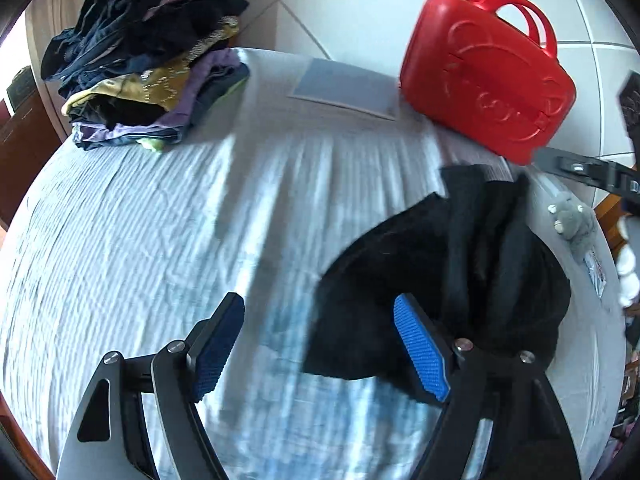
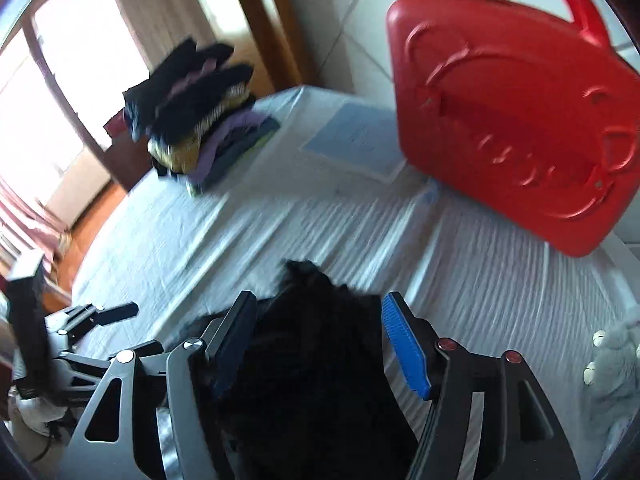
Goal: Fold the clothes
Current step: 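Grasp the folded edge of the black shirt with both grippers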
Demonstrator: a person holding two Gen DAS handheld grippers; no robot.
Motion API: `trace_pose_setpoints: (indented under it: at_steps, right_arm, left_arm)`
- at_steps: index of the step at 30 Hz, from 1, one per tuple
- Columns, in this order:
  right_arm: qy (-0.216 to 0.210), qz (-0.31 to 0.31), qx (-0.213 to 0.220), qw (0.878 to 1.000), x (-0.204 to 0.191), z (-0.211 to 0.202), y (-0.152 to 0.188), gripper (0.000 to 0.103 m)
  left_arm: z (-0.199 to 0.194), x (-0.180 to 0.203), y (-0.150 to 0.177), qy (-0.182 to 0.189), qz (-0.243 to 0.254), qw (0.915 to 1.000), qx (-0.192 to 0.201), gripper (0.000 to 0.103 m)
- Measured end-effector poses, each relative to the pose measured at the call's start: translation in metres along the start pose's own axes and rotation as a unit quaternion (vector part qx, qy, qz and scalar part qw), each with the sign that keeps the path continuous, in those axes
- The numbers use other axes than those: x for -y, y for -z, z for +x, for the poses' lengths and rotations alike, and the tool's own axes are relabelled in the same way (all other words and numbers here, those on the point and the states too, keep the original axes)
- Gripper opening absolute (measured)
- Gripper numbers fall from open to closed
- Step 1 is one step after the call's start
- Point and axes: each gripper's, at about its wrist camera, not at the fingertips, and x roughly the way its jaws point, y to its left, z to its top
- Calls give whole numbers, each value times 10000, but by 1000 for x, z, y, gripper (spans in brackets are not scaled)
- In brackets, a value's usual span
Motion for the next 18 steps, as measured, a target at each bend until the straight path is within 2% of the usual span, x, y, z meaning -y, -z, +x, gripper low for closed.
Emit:
trace_pose_setpoints:
  at_steps: [2, 4, 10, 15, 18]
  right_arm:
    - [299, 96, 82, 9995, 3, -14, 8, 65]
    - [470, 316, 63, 9984, 9, -29, 29, 65]
    - [680, 1134, -197, 9910, 20, -48, 112, 65]
    - [721, 2116, -258, 9744, 14, -57, 166, 65]
    - [758, 2766, -95, 9579, 5, -57, 187, 65]
  left_arm:
    - [-11, -8, 4, -40, 24, 10000, 62, 78]
    - [-19, -10, 7, -17, 44, 9999, 90, 78]
    - [-16, 12, -3, 506, 355, 9980, 94, 78]
    - [19, 30, -31, 824, 955, 9920, -25, 78]
    - [37, 39, -34, 1030, 1309, 9858, -192, 78]
